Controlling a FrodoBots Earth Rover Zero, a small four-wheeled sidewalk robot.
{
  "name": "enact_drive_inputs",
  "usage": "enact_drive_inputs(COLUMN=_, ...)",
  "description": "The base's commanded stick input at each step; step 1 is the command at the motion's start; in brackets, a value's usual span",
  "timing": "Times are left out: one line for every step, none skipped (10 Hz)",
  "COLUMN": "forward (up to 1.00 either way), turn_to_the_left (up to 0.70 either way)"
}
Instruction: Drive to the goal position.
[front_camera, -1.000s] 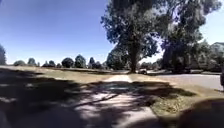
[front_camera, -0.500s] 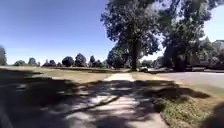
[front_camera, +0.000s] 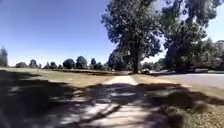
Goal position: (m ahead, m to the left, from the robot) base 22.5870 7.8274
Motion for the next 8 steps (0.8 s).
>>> enact_drive_inputs(forward=0.70, turn_to_the_left=-0.02)
enact_drive_inputs(forward=0.70, turn_to_the_left=0.00)
enact_drive_inputs(forward=0.80, turn_to_the_left=0.00)
enact_drive_inputs(forward=0.85, turn_to_the_left=-0.08)
enact_drive_inputs(forward=0.85, turn_to_the_left=-0.23)
enact_drive_inputs(forward=0.85, turn_to_the_left=-0.34)
enact_drive_inputs(forward=0.85, turn_to_the_left=-0.34)
enact_drive_inputs(forward=0.85, turn_to_the_left=-0.02)
